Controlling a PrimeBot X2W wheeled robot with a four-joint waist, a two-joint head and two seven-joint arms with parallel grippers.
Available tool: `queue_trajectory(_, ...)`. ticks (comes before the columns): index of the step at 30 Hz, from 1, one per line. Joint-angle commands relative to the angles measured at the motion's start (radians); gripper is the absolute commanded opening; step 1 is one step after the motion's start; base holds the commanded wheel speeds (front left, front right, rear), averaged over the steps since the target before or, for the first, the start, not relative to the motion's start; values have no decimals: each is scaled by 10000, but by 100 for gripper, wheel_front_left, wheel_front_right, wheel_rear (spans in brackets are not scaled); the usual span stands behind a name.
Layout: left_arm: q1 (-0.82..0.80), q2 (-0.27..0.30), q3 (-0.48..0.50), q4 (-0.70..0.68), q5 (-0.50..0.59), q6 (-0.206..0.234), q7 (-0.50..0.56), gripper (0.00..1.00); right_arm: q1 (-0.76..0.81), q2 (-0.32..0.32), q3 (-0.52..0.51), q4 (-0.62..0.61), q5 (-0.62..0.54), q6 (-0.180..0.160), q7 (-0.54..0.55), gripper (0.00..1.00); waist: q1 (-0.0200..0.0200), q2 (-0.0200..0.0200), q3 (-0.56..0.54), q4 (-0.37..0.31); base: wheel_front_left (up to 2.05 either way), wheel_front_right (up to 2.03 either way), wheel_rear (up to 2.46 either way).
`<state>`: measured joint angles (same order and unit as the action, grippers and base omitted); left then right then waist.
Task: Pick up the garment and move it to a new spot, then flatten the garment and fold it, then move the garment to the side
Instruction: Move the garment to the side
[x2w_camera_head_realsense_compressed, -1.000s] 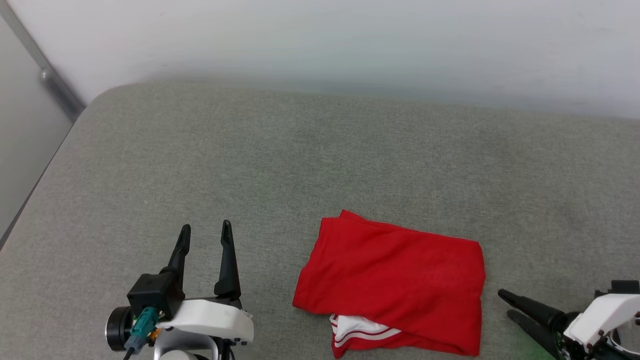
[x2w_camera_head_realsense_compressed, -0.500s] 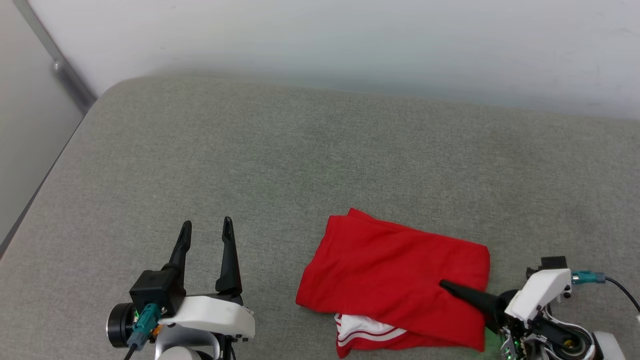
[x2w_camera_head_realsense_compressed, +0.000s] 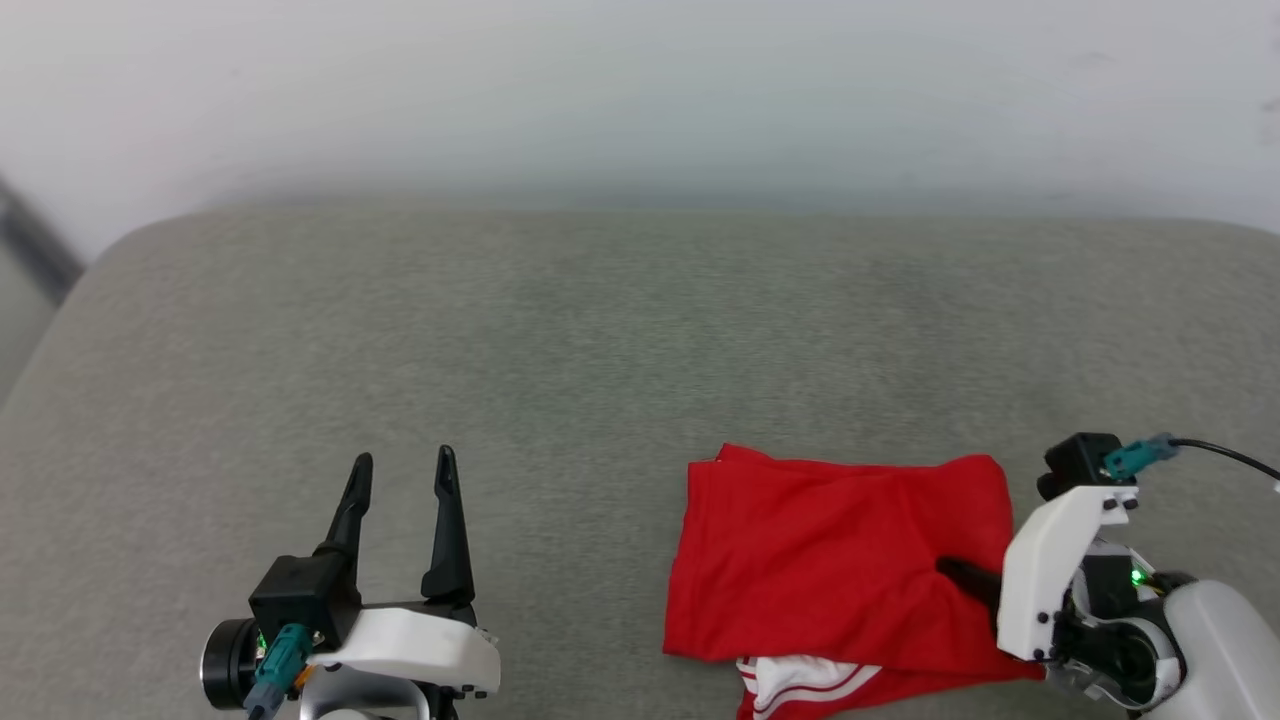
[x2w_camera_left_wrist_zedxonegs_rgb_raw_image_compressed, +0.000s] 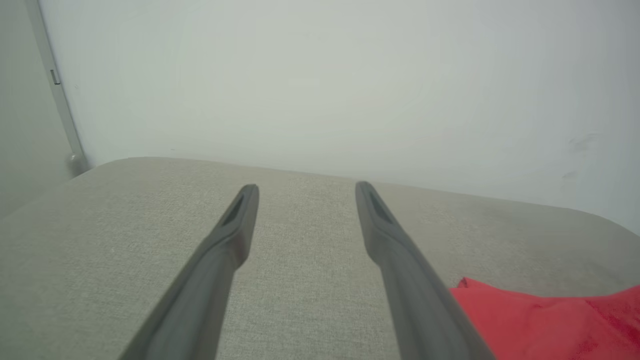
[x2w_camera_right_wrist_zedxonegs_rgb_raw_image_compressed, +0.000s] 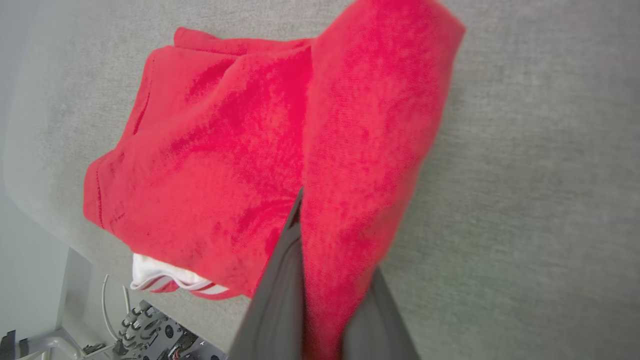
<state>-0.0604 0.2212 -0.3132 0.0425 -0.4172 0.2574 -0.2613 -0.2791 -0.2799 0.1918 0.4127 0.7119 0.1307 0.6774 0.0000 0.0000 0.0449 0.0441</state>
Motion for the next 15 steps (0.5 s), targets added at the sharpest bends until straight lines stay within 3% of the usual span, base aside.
queue_trajectory(1, 145, 41, 2, -120, 45, 51, -8, 100, -294, -141, 299, -147, -434, -2, 77, 0, 0, 0, 2, -933, 0, 0, 0)
queue_trajectory(6, -90, 14, -87, -448, 120, 44, -9, 100, -981, -499, 957, -328, -1450, -4, 108, 0, 0, 0, 403, -2399, 0, 0, 0)
queue_trajectory(7, -90, 14, -87, -448, 120, 44, -9, 100, -981, -499, 957, -328, -1450, -4, 108, 0, 0, 0, 403, -2399, 0, 0, 0)
queue_trajectory(15, -1196, 231, -381, -946, 512, -171, 301, 100, -2793, -893, 1441, 344, -2234, -4, -1130, 0, 0, 0, 2099, -4612, 0, 0, 0)
